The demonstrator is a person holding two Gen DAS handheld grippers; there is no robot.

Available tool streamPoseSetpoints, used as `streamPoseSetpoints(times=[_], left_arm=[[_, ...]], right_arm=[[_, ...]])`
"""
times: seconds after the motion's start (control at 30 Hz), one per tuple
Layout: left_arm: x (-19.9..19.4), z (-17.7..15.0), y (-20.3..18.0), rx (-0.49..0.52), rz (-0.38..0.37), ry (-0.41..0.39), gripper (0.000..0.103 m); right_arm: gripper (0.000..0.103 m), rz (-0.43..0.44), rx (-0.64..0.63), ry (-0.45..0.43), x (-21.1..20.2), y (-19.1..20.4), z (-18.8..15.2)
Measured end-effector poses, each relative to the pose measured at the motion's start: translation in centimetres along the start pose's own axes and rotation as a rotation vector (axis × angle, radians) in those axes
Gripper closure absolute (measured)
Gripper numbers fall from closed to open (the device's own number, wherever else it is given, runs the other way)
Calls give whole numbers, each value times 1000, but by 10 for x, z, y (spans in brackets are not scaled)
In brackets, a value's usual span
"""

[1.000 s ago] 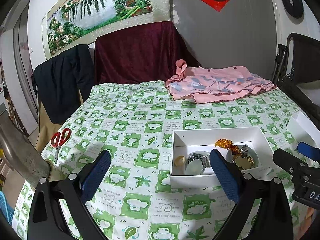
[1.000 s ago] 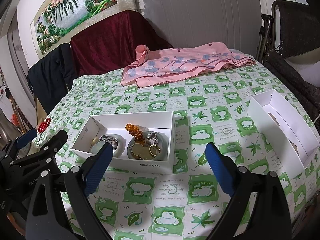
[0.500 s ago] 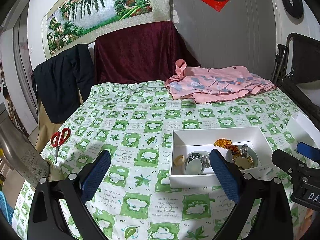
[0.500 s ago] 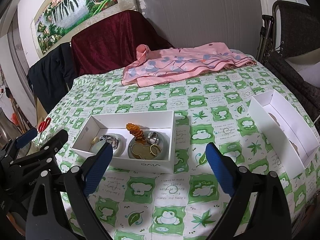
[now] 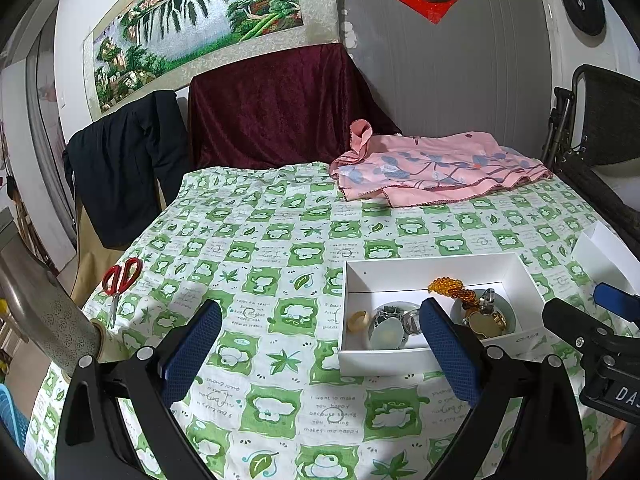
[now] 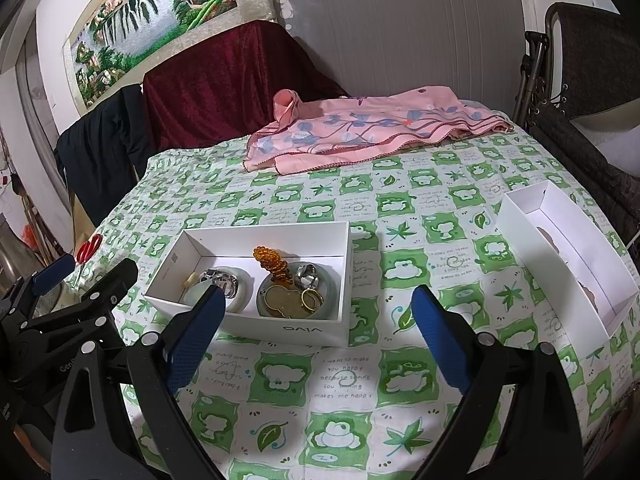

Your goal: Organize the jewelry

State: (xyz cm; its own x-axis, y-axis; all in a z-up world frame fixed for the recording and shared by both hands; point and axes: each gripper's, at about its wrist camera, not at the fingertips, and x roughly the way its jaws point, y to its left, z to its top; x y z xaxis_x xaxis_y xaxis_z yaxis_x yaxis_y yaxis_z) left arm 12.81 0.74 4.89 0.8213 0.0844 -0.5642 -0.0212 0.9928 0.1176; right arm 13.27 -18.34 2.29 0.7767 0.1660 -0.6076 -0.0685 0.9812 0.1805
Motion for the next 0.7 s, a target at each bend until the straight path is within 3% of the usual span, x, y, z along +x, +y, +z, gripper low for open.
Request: streamPoseSetpoints(times=[0.7], left_arm=[[-2, 0, -3, 4, -12, -2, 6]], right_arm=[[13, -1, -1, 0, -1, 1, 0]])
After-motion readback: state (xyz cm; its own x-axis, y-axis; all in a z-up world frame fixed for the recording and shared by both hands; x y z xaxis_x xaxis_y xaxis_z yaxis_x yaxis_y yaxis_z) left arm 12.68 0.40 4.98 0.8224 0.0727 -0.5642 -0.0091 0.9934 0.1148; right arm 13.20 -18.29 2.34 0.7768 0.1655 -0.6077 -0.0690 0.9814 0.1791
